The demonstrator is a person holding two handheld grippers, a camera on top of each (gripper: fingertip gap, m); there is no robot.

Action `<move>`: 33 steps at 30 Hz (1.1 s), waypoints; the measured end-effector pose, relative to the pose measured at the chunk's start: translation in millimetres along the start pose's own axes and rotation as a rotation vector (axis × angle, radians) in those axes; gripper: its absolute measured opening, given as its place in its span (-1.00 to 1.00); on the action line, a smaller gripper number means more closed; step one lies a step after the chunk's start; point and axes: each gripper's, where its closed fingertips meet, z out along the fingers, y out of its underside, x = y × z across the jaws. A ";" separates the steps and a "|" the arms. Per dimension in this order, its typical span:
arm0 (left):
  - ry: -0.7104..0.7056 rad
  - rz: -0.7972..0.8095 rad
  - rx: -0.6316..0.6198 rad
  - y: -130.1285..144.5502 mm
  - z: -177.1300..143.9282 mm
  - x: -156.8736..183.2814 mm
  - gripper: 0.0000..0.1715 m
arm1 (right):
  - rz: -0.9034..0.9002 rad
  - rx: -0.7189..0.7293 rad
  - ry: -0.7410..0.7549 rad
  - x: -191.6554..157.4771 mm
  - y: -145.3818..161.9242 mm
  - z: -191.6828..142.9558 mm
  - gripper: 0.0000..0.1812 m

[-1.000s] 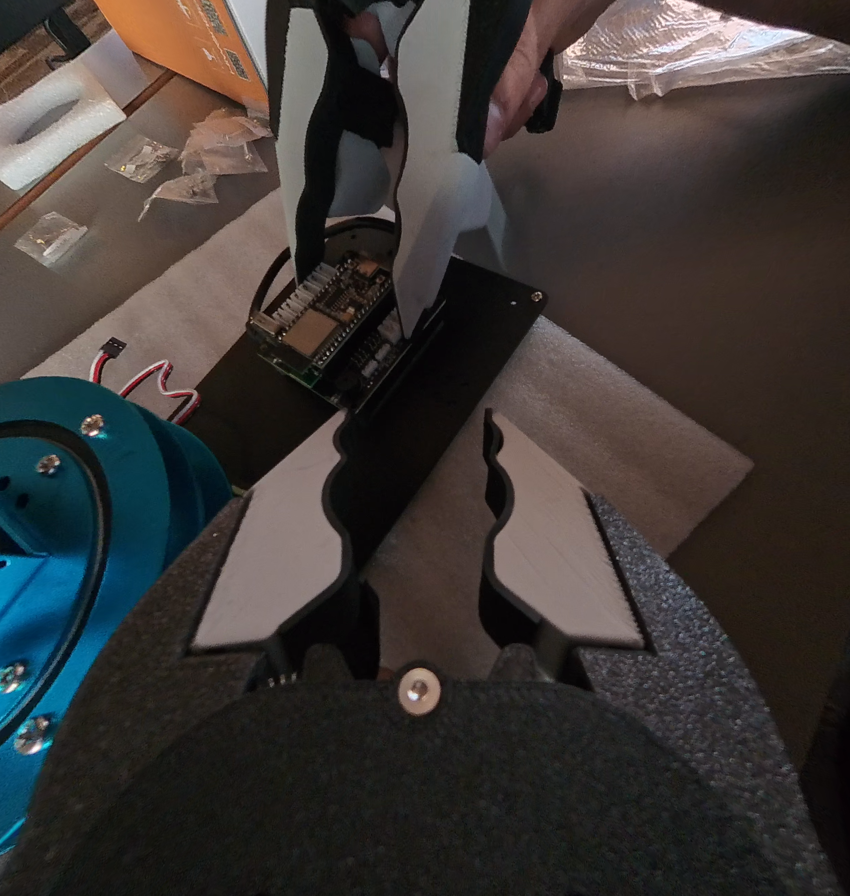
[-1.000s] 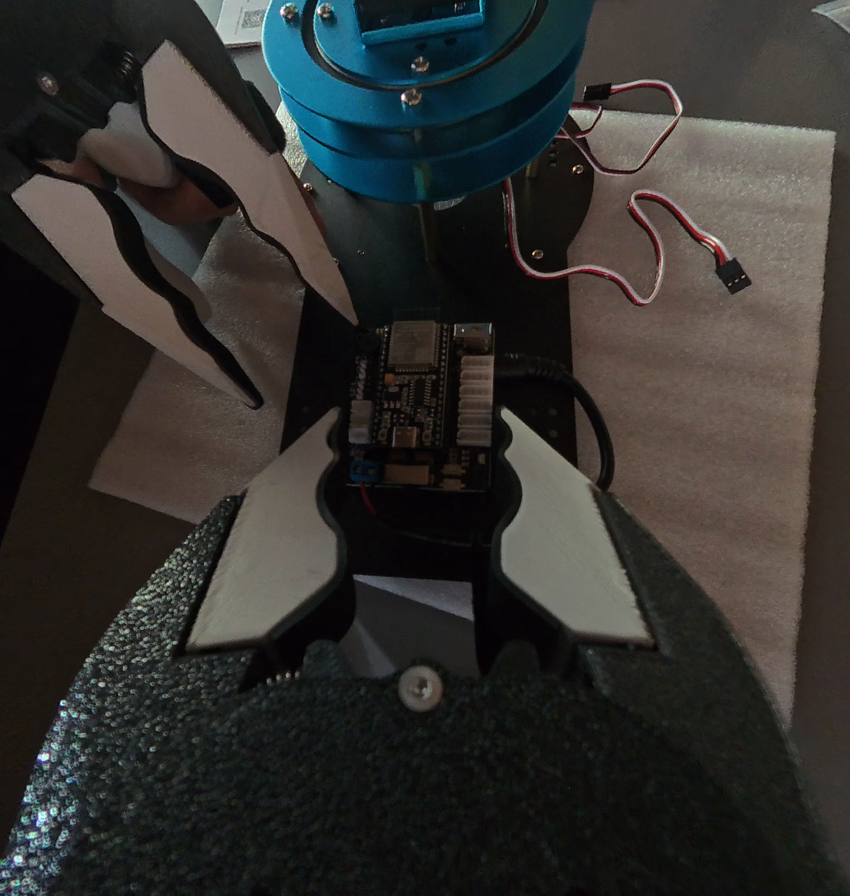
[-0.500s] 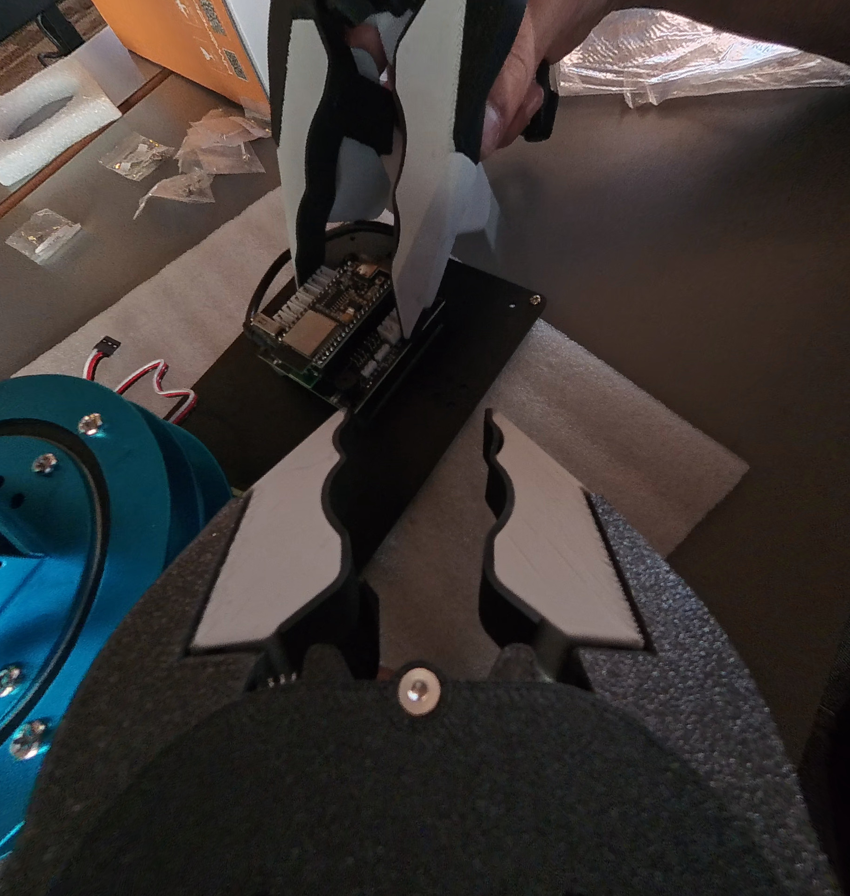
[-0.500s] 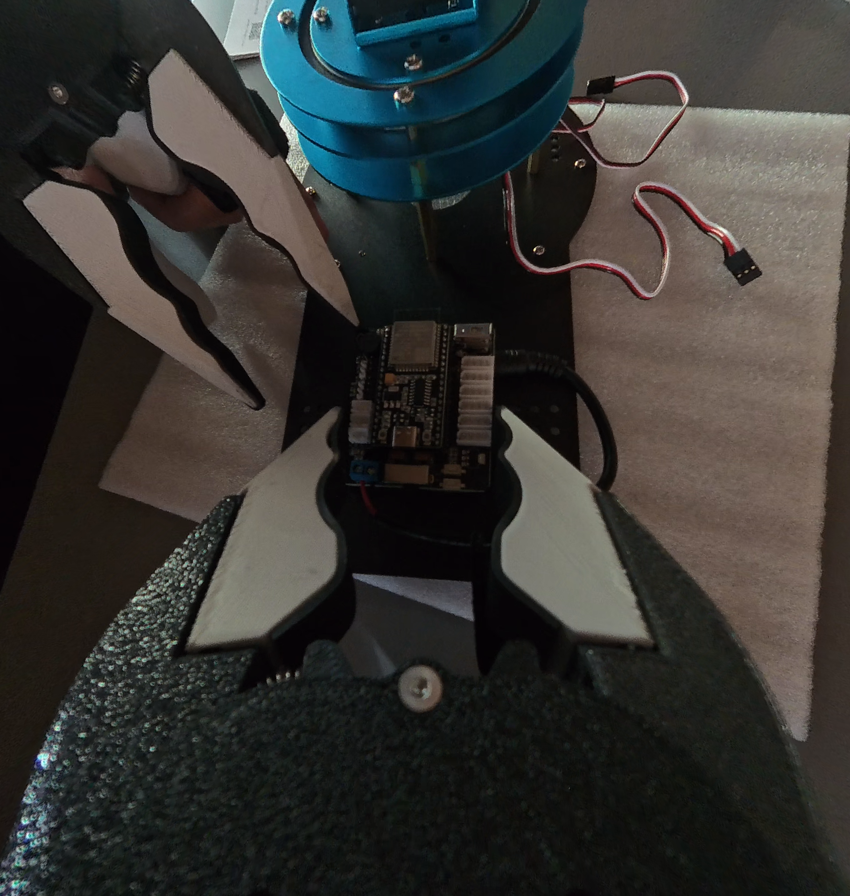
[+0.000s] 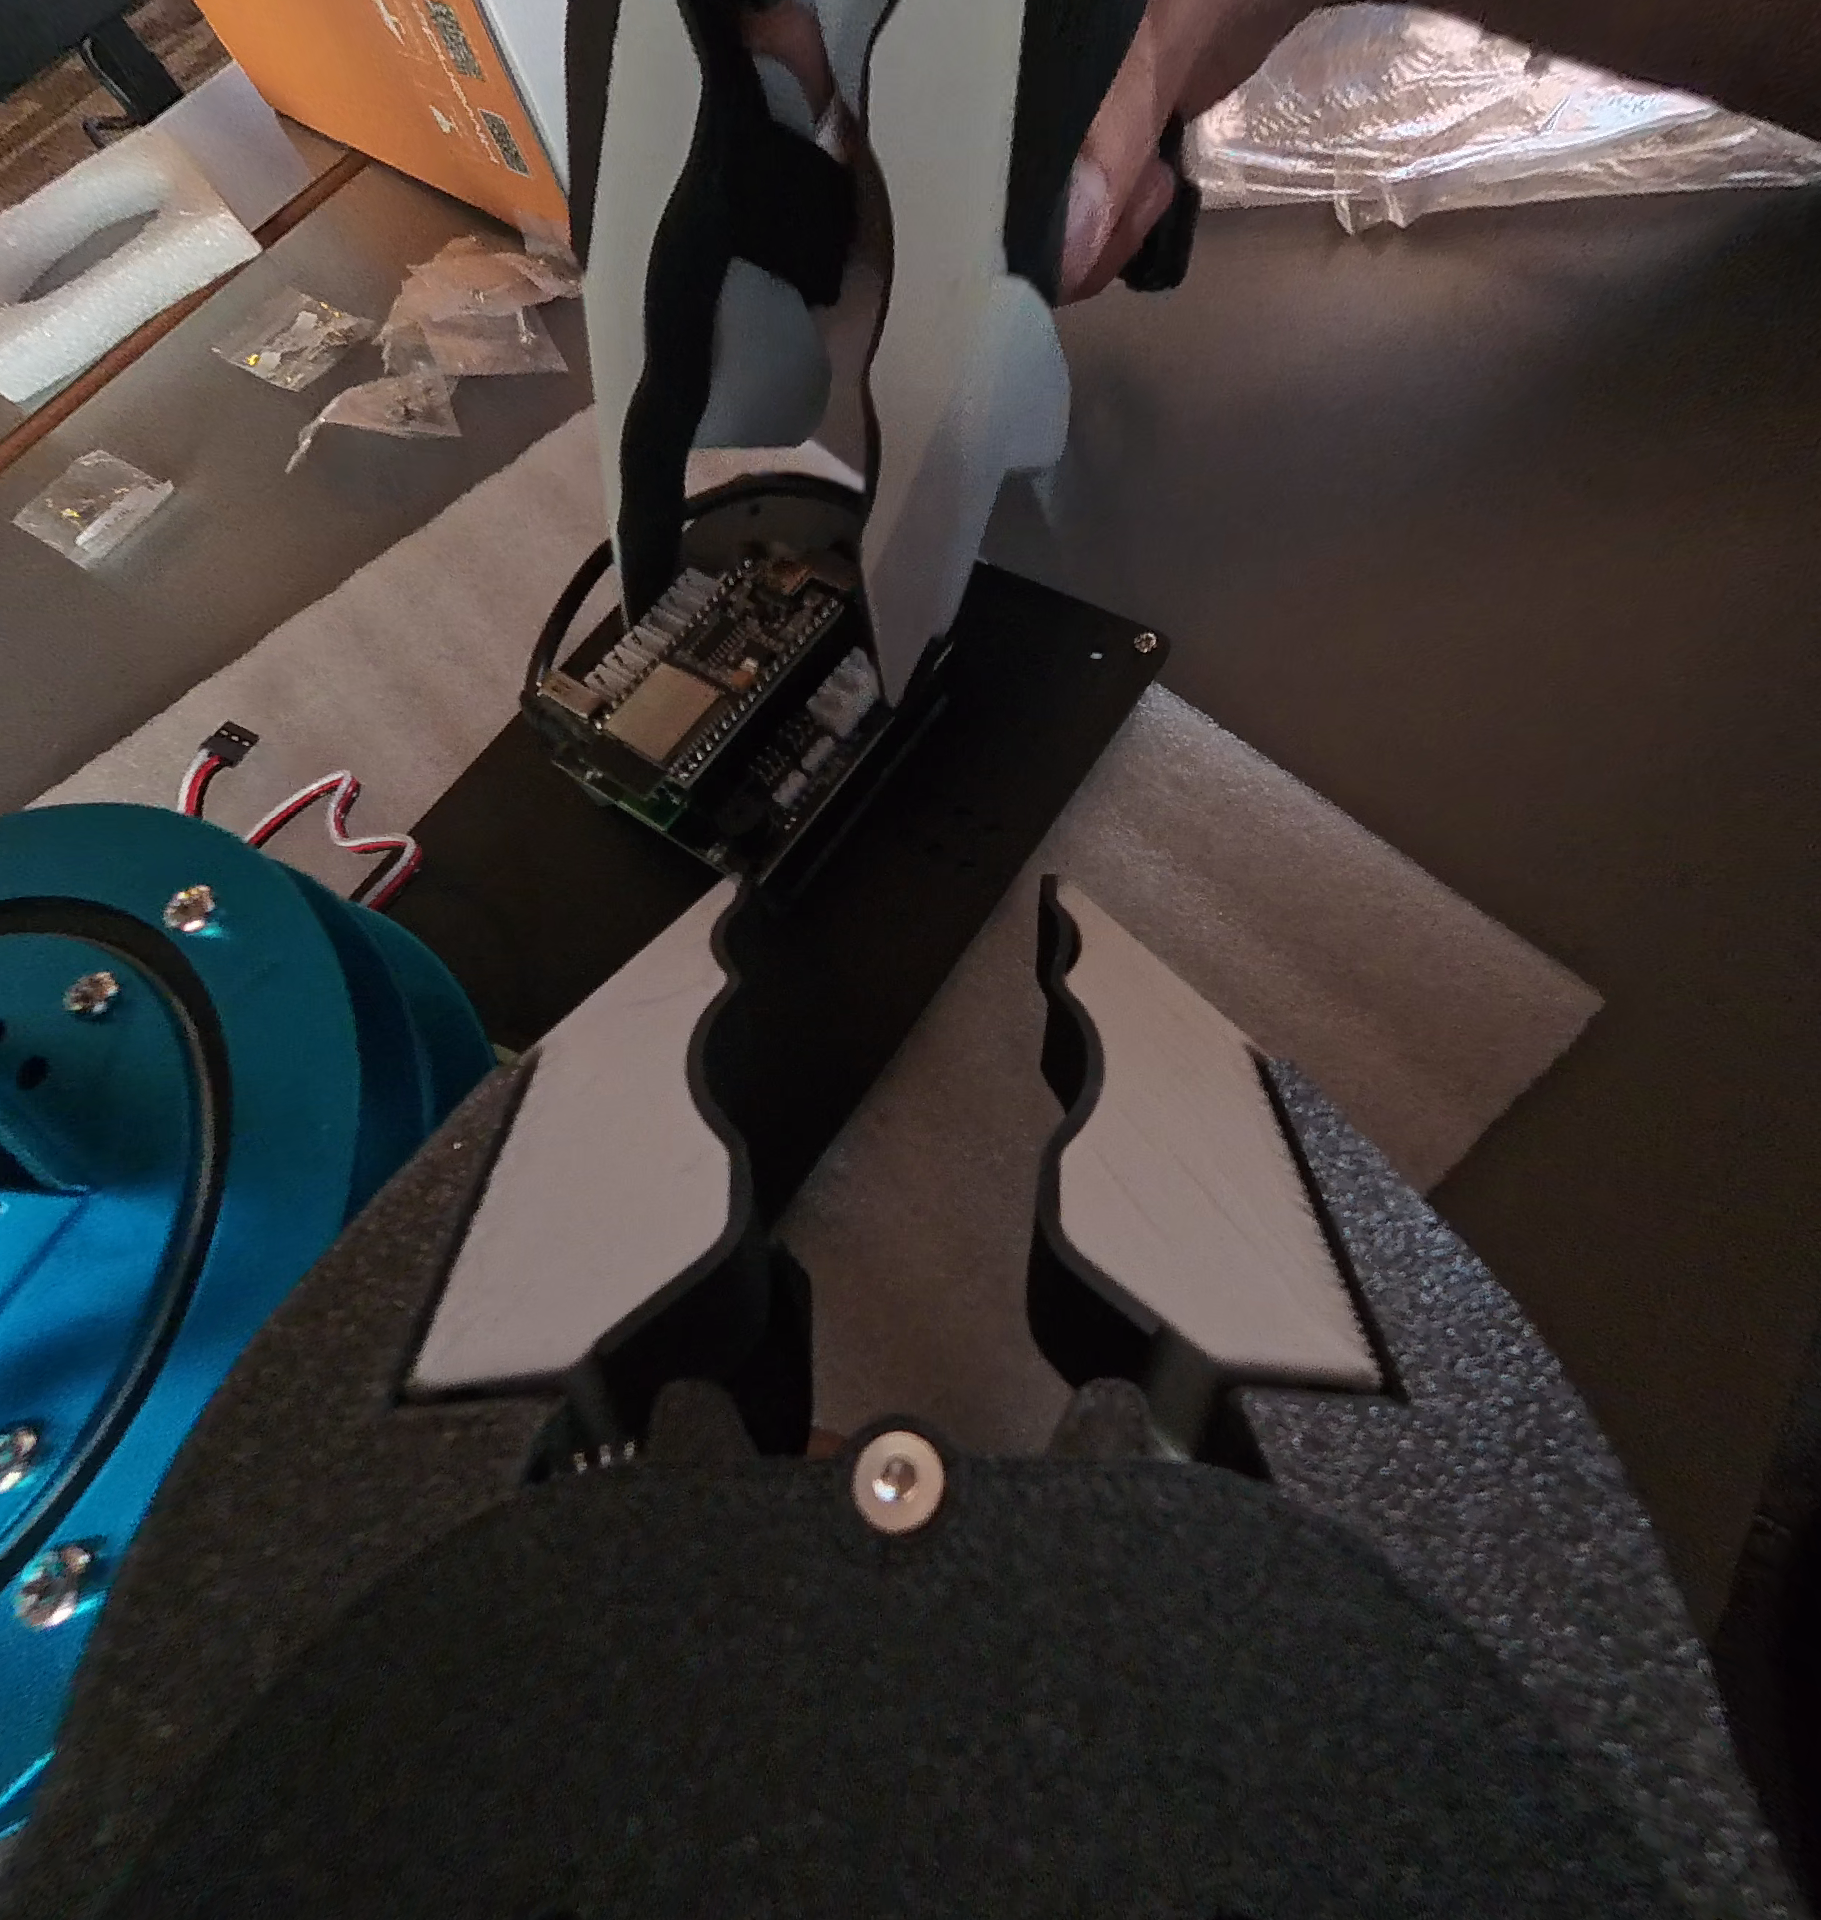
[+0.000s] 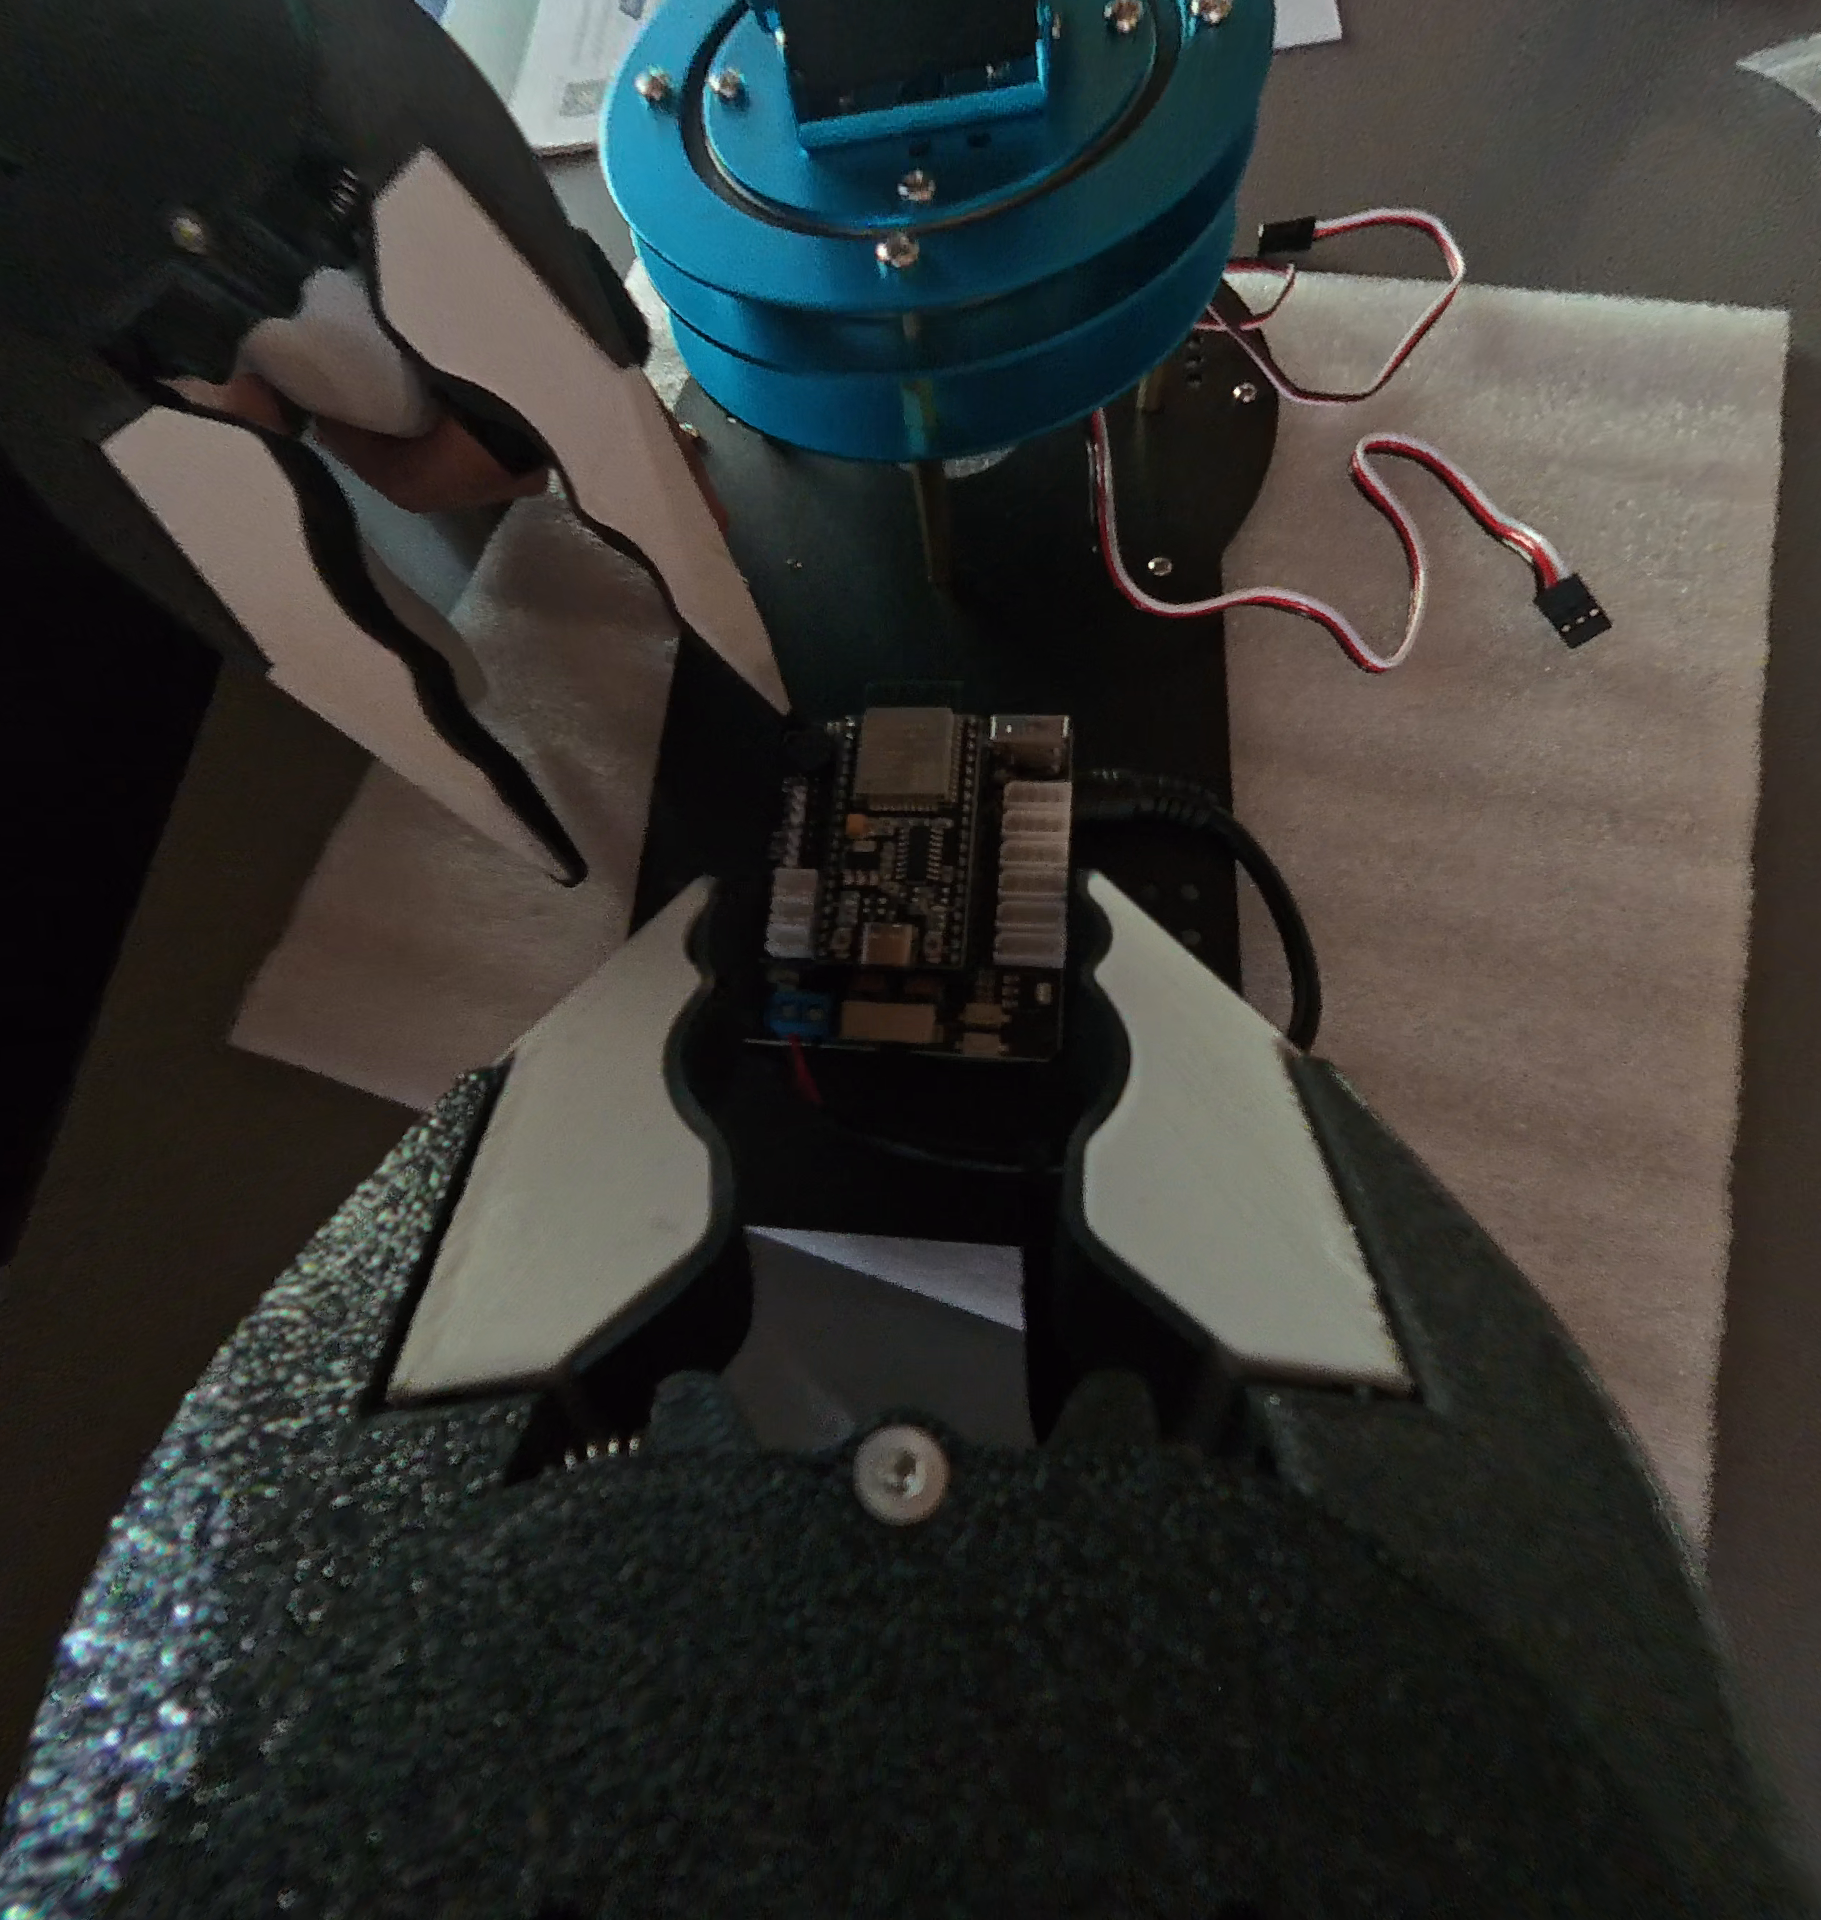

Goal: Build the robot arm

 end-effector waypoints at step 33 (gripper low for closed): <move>0.031 -0.154 0.144 2.5 -45.7 11.6 -0.35 | 0.087 0.129 0.155 3.1 1.5 -64.3 -0.31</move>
